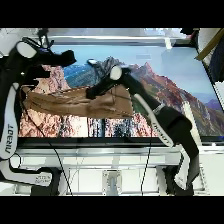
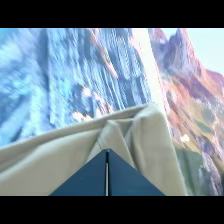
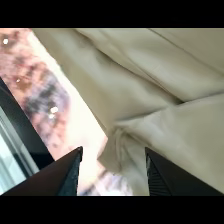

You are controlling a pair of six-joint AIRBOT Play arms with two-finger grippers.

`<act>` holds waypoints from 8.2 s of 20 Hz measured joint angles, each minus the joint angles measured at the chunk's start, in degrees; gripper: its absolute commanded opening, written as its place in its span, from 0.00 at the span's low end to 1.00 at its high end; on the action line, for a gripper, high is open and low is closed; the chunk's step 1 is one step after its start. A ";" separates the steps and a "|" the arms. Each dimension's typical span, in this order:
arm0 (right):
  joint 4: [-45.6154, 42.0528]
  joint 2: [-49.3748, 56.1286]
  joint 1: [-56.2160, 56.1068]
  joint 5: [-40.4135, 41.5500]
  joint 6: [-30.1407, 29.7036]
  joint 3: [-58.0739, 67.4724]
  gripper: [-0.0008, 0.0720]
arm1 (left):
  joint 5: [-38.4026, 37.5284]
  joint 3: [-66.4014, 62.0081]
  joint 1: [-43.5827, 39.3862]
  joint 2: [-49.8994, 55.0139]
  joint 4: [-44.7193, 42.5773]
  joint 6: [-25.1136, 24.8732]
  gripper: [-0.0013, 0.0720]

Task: Fold the clothes and pants, and hang the long-sleeved shirts on hangers.

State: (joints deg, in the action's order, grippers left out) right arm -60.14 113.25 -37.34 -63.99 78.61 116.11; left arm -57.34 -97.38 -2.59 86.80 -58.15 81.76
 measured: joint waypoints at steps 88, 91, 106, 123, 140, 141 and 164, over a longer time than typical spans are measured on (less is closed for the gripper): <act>5.88 -8.17 30.60 -20.31 24.63 4.83 0.03 | 20.81 17.18 -28.35 14.47 8.44 -8.98 0.05; 3.43 -8.17 24.92 -21.79 23.28 4.22 0.03 | 19.82 17.16 -23.10 11.04 8.76 -9.14 0.05; 11.45 1.29 -1.68 8.07 17.94 2.14 0.56 | 6.40 17.16 6.34 -17.68 6.80 -10.25 0.05; 7.69 0.04 29.70 -17.84 10.19 -7.04 0.83 | 1.99 17.16 7.32 -19.12 4.26 -10.64 0.05; 25.68 13.53 23.45 -15.52 3.85 -9.11 0.62 | -0.09 17.16 7.32 -19.12 4.20 -10.64 0.05; 26.40 13.64 22.53 -15.41 3.52 -9.11 0.27 | -0.42 17.16 7.32 -19.12 4.17 -10.64 0.05; -11.87 -22.67 78.03 -28.41 9.03 -23.02 0.04 | -1.01 17.16 7.32 -19.12 4.17 -10.67 0.05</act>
State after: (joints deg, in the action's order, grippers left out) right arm -72.01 90.59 40.69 -92.40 87.64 93.10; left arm -58.35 -80.23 4.73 67.68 -53.98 71.09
